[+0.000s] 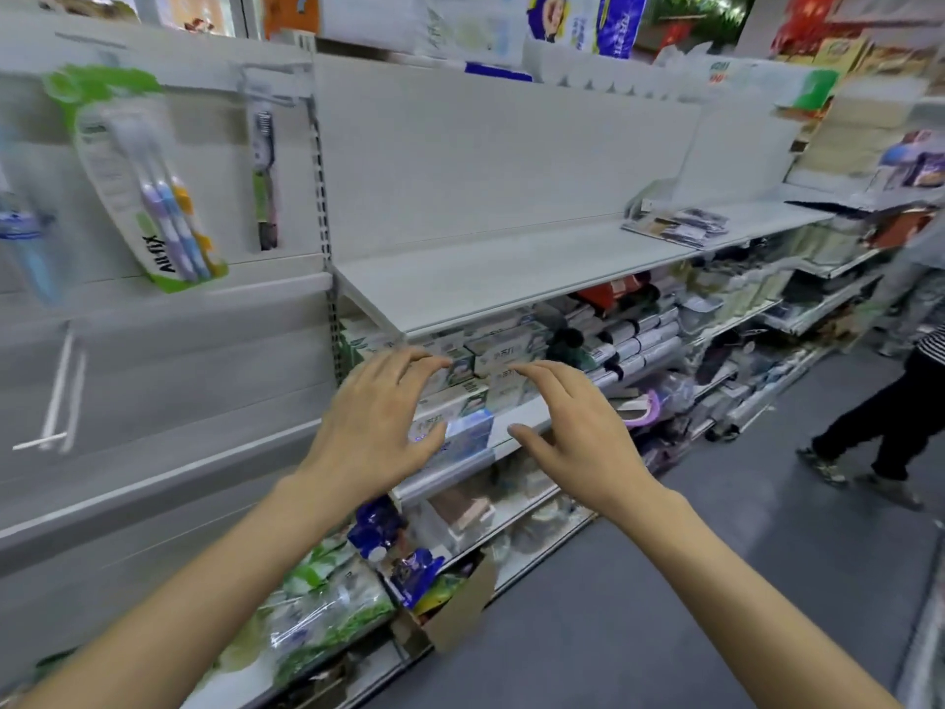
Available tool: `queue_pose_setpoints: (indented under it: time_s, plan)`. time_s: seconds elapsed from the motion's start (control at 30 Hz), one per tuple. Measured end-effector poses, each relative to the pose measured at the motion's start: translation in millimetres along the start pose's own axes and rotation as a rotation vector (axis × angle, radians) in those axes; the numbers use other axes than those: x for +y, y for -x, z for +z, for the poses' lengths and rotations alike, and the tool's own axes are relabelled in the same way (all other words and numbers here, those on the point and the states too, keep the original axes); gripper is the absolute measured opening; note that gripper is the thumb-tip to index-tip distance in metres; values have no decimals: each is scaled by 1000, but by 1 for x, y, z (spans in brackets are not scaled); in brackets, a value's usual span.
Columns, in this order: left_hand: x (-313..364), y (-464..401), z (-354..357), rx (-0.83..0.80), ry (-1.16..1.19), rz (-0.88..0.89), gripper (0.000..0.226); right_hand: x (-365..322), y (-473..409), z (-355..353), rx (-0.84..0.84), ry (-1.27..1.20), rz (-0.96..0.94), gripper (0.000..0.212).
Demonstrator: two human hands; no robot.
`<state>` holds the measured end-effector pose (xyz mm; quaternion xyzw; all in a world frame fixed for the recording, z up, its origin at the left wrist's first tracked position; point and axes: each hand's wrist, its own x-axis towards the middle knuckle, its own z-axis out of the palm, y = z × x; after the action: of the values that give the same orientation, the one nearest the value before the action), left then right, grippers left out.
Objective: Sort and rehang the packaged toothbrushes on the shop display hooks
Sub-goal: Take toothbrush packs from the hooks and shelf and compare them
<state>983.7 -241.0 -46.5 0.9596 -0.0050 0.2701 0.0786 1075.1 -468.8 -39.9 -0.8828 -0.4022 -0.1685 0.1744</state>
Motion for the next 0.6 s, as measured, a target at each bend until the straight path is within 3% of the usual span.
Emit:
queue_pose_setpoints:
  time_s: [0.6]
  plan:
    - [81, -212, 151, -23, 109, 118, 54, 236, -66, 2, 12, 0, 125, 55]
